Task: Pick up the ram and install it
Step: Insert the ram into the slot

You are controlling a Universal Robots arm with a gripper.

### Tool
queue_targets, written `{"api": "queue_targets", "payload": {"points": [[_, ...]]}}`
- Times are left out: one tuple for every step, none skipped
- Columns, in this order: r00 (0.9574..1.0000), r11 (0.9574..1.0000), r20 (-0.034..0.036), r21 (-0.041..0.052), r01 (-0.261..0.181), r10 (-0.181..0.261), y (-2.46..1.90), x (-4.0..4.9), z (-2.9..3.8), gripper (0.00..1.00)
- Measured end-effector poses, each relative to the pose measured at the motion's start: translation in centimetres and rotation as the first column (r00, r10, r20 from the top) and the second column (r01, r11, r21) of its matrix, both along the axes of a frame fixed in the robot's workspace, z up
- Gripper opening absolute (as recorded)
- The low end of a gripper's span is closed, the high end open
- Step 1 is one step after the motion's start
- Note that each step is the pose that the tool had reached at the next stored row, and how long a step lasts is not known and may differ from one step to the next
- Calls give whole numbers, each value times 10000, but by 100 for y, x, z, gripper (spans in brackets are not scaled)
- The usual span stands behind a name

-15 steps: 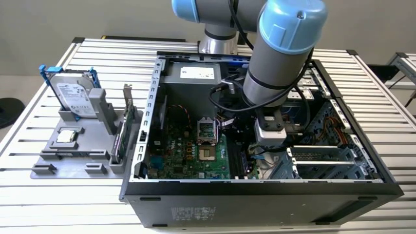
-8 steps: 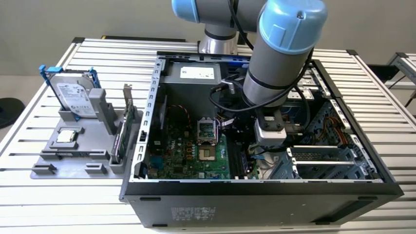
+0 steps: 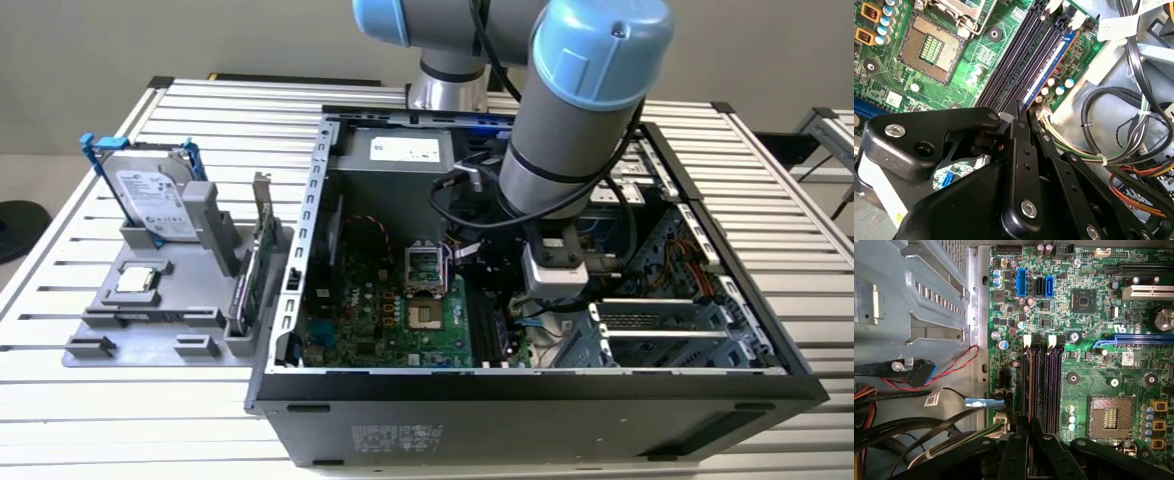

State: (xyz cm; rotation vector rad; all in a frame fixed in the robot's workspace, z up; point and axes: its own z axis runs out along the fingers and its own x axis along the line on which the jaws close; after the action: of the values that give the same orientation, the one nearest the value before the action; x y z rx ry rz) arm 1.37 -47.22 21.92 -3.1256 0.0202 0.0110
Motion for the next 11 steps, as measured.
{"api": "queue_targets", "payload": {"points": [[10000,10000,-1,45,0,0,0,0,1,0],[10000,9999,-3,101,0,0,-2,0,3,0],[10000,9998,-5,183,-1,1,-3,0,5,0],[10000,9996,-1,279,0,0,1,0,-1,0],[10000,9995,-2,315,1,-1,1,0,-1,0],[10000,9995,-1,320,1,-1,1,0,-1,0],[10000,9995,-2,321,1,-1,1,0,0,0],[10000,9995,-1,323,0,0,0,0,-1,0],[10000,9995,-1,324,0,0,0,0,-1,0],[10000,9995,-1,324,0,0,-1,1,-1,0],[10000,9995,-2,324,0,0,-1,1,-2,0]]}}
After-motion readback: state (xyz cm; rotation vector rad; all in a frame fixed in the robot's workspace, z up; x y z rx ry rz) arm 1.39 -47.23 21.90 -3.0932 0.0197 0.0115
